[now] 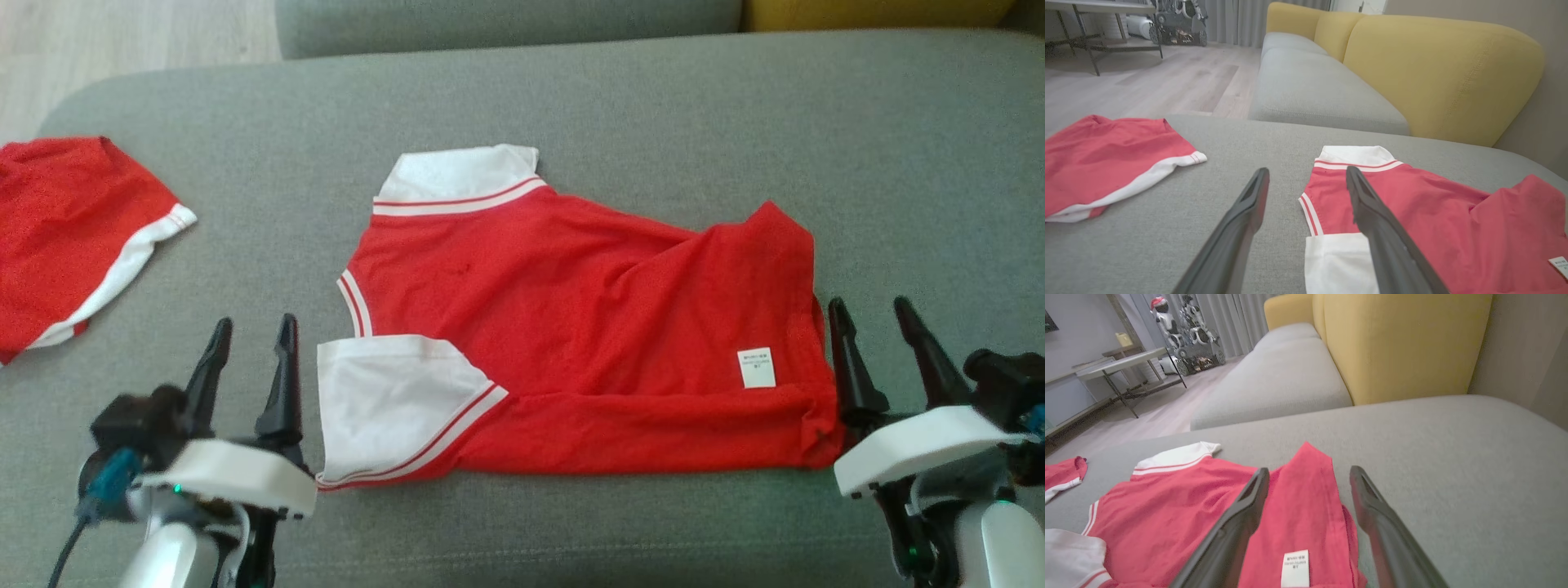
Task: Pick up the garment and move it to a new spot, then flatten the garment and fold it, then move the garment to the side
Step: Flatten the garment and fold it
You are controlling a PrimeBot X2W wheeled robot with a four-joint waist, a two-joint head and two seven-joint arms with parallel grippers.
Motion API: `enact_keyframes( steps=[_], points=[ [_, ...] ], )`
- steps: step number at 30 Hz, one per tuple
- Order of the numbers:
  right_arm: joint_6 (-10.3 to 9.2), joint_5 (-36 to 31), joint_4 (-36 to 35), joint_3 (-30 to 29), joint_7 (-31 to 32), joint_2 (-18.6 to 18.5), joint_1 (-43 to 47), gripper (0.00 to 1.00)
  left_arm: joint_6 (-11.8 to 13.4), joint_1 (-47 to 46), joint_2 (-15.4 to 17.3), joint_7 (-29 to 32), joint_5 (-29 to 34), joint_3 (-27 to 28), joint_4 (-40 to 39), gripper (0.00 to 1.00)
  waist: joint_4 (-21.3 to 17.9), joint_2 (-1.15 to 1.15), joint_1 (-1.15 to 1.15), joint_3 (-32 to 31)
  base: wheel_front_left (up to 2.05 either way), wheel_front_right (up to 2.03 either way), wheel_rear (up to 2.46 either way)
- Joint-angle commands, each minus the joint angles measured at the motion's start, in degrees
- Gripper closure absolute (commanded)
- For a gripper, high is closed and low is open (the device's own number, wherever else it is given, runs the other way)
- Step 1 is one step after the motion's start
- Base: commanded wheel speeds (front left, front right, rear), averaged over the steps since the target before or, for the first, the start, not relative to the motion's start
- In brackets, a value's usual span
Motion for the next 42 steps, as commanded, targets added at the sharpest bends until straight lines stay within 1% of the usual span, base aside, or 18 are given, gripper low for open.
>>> enact_keyframes(
  steps=[1,6,12,29,36,39,42],
  points=[
    [-0.04,-1.1,-3.6,1.7,-1.9,-0.6,-0.9,0.00,1.3,-0.6,1.5,-1.3,1.5,2.9,-3.4,0.00,0.2,0.00,0.00,-1.2,0.00,0.00,0.00],
    [-0.04,-2.6,-6.2,2.7,-4.3,-0.6,1.0,0.00,3.7,3.4,2.6,-1.6,4.1,2.5,-7.7,0.00,0.5,0.00,0.00,-3.6,0.00,0.00,0.00],
    [-0.04,-2.5,-7.2,2.9,-4.6,-0.6,5.0,0.00,5.4,8.1,3.2,0.1,4.8,1.6,-10.6,0.00,0.5,0.00,0.00,-5.9,0.00,0.00,0.00],
    [-0.04,-1.5,-7.0,2.4,-3.9,-0.6,6.4,0.00,6.4,9.8,3.6,1.8,4.2,1.1,-12.2,0.00,0.4,0.00,0.00,-6.7,0.00,0.00,0.00],
    [-0.04,-1.4,-2.6,1.6,-2.4,-0.6,6.7,0.00,4.2,9.9,2.1,4.9,1.9,-2.2,-8.9,0.00,0.4,0.00,0.00,-6.0,0.00,0.00,0.00],
    [-0.04,-1.4,0.5,1.2,-1.0,-0.6,6.7,0.00,2.2,9.8,1.2,6.0,-0.3,-3.4,-5.6,0.00,0.4,0.00,0.00,-4.8,0.00,0.00,0.00],
    [-0.04,-1.5,3.3,0.4,1.7,-0.6,6.5,0.00,0.2,9.1,0.5,6.9,-2.5,-3.9,-1.7,0.00,0.4,0.00,0.00,-3.5,0.00,0.00,0.00]
  ],
)
